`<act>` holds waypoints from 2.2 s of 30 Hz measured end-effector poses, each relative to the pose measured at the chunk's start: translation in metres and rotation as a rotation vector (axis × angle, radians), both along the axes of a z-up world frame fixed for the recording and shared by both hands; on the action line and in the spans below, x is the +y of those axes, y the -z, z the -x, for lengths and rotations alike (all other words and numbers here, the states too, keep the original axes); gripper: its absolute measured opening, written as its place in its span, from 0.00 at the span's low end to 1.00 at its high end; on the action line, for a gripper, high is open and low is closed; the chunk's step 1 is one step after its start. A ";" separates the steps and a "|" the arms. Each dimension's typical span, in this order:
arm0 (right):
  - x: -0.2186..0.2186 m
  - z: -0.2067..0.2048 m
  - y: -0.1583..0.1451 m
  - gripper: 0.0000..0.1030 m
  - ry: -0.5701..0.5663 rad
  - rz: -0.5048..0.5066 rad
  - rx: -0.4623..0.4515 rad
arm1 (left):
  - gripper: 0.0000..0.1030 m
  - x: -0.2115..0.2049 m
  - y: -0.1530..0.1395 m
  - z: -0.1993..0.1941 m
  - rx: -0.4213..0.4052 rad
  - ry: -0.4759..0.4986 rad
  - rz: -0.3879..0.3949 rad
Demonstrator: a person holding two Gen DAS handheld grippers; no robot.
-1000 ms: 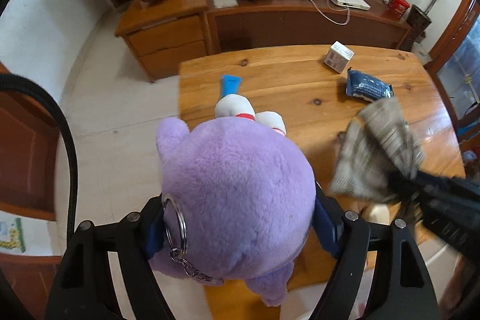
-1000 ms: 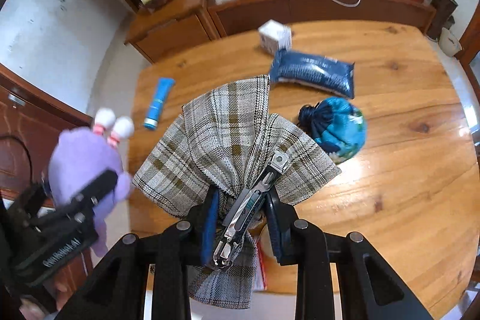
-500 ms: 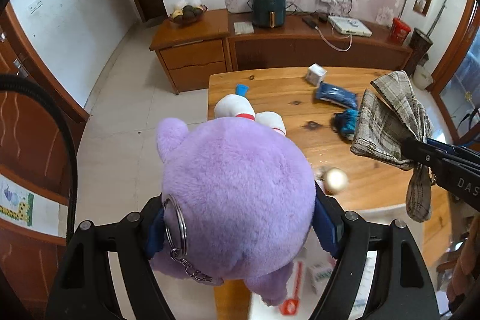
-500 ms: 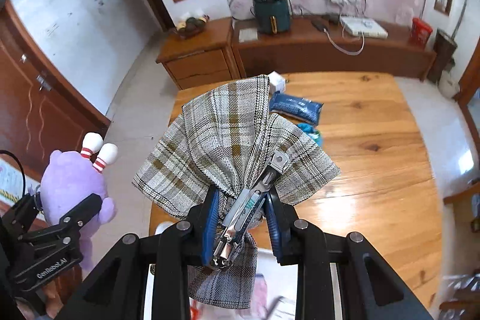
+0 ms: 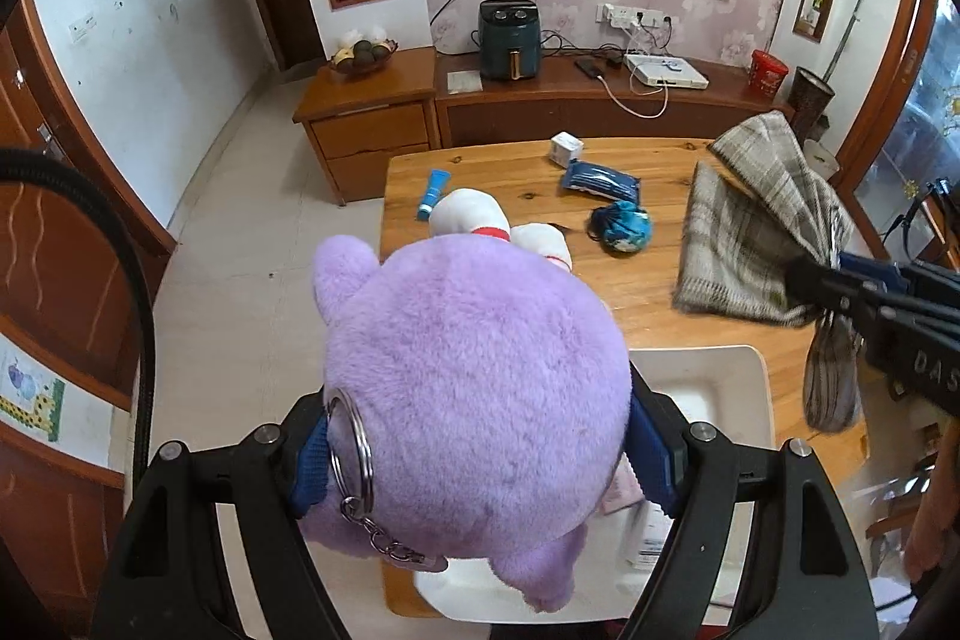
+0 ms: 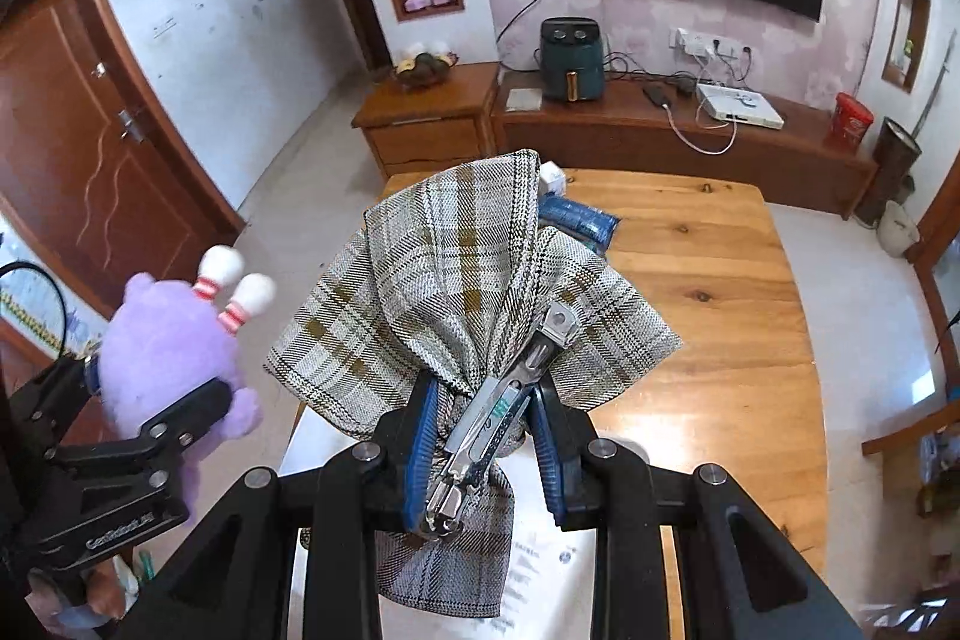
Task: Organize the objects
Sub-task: 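Lift the plaid bow and purple plush and carry both toward the white tray, then lower the bow and plush into the tray and open both tools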
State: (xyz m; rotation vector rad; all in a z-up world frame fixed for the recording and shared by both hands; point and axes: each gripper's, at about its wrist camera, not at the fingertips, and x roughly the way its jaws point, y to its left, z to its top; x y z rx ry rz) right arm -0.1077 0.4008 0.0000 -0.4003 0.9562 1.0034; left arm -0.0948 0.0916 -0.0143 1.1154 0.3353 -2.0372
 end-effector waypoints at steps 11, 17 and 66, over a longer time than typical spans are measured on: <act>-0.028 0.021 0.038 0.30 -0.074 0.105 0.038 | 0.79 0.030 0.030 -0.006 -0.020 0.033 -0.061; -0.033 0.025 0.057 0.31 -0.078 0.163 0.044 | 0.79 0.049 0.050 -0.004 -0.055 0.042 -0.075; -0.045 0.027 0.044 0.49 -0.036 0.138 0.034 | 0.96 0.070 0.044 -0.025 -0.004 0.028 -0.039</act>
